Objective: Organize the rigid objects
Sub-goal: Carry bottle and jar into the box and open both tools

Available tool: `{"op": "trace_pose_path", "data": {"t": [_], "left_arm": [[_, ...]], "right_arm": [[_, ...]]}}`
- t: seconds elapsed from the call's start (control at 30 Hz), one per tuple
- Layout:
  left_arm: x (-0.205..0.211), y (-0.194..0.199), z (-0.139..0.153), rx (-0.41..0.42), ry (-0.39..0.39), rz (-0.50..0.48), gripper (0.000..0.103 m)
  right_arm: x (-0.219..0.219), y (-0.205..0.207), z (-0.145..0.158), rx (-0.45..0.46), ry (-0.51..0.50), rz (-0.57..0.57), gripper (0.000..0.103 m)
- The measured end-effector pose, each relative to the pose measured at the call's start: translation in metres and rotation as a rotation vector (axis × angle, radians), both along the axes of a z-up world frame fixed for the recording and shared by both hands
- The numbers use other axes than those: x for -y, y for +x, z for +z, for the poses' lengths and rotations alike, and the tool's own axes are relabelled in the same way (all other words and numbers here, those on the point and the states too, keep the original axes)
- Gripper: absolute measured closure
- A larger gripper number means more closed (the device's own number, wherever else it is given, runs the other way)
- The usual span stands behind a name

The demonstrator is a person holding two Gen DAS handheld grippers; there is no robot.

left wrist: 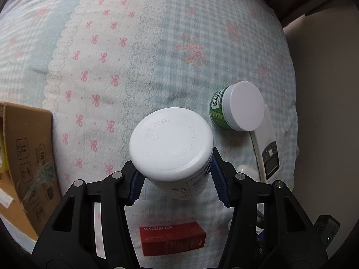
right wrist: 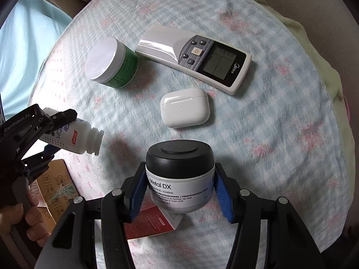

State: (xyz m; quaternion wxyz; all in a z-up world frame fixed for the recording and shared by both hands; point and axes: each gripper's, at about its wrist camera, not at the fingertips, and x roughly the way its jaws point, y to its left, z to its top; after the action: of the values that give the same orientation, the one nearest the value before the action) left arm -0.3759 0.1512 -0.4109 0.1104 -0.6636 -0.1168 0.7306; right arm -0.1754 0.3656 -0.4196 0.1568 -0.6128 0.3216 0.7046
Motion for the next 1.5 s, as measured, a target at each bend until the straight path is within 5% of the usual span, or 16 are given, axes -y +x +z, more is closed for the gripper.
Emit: {"op": "trace_pose_path", "data": {"t": [0.4,0.8,1.1,1.5], "left_arm": [[0.059,0.042,0.088,-0.116,0.083,-0.016,0.054],[0.213,0.076,0.153,-0.195,0.078,0.021,0.054],[0.346,0.081,0.154,-0.195,0.051,0.076,0.054],[0.448,0.043,0.094,-0.114,-0.004,0.102,0.056]], "right_arm": [[0.056,0.0,0.082,-0.109,0.071,0.069,0.051],[0.165,-0.012,0.162,-0.218,0.103,0.19,0.051],[0.284,-0.034,0.192,-0.263,0.073,0.296,0.051],[0.379,-0.081,0.142,-0.19,0.064,0.416,0.051]]}}
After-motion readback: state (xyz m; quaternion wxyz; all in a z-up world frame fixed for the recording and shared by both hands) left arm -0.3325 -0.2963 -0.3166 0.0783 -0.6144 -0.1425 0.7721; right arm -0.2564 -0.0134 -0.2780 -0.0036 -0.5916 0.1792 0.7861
